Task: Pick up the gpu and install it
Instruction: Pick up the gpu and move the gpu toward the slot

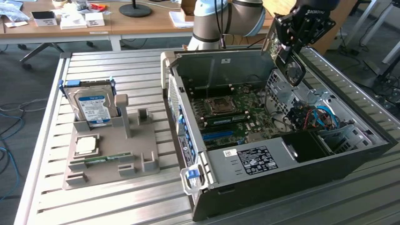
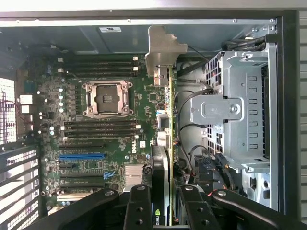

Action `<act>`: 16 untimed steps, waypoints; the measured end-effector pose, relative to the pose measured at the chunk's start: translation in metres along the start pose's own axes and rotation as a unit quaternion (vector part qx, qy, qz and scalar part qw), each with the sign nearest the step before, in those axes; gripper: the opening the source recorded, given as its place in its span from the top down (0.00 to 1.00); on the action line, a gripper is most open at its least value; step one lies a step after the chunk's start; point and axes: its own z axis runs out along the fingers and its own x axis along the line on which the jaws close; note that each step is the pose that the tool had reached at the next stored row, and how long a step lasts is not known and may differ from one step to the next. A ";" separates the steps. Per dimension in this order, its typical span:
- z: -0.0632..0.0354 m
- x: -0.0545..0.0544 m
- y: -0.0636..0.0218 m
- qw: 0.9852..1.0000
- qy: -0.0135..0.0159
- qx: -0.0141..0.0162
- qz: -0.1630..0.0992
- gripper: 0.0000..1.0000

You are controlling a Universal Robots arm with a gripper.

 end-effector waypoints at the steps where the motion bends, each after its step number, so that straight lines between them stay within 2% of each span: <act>1: 0.0000 0.000 0.0000 1.000 0.000 0.000 0.000 0.73; 16: 0.0014 0.000 -0.0001 1.000 0.000 0.000 0.000 0.73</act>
